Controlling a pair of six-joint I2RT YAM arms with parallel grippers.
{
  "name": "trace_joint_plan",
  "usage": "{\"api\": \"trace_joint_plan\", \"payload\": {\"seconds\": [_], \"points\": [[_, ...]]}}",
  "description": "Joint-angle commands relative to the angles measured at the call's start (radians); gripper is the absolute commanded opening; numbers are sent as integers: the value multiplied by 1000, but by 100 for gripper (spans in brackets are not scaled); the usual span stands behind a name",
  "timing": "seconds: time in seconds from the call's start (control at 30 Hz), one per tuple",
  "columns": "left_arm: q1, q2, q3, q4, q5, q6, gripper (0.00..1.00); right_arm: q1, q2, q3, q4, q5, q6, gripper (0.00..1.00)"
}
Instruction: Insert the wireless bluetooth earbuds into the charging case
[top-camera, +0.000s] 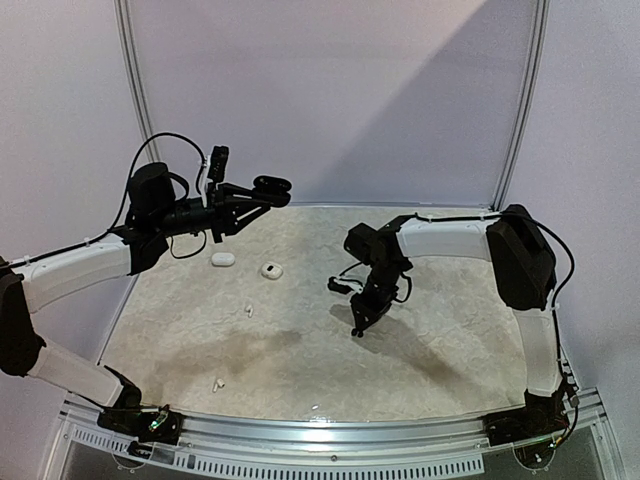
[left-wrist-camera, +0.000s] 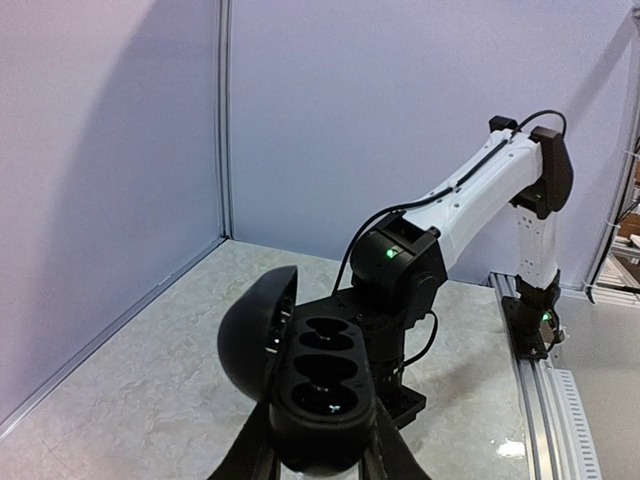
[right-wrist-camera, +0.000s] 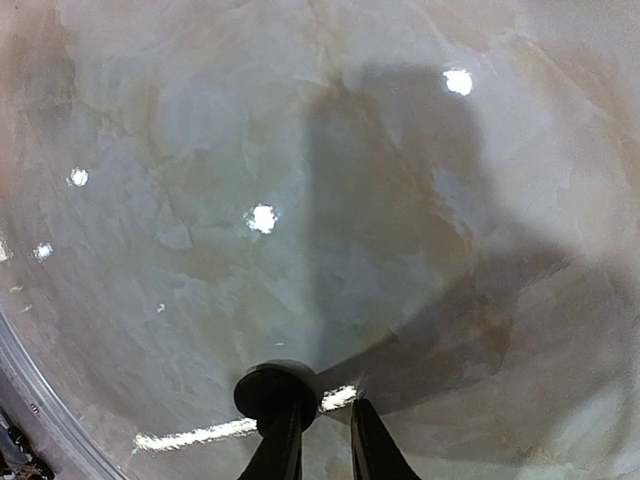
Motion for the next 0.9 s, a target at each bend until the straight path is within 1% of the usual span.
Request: {"api": "trace_joint_plan", "payload": {"seconds": [0.0, 0.4, 0.53, 0.77, 0.87], "points": [[10, -18, -2, -9, 11, 11, 0, 28, 27, -25, 9, -8, 14, 18], [11, -18, -5, -11, 11, 14, 0, 63, -21, -63, 46, -68, 52, 22], [11, -19, -5, -15, 11, 17, 0, 68, -18, -67, 51, -82, 60, 21], [11, -19, -5, -20, 11, 25, 0, 73, -16, -69, 60, -103, 61, 11], [11, -18, -6, -22, 12, 25, 0, 73, -16, -71, 64, -129, 64, 12]]}}
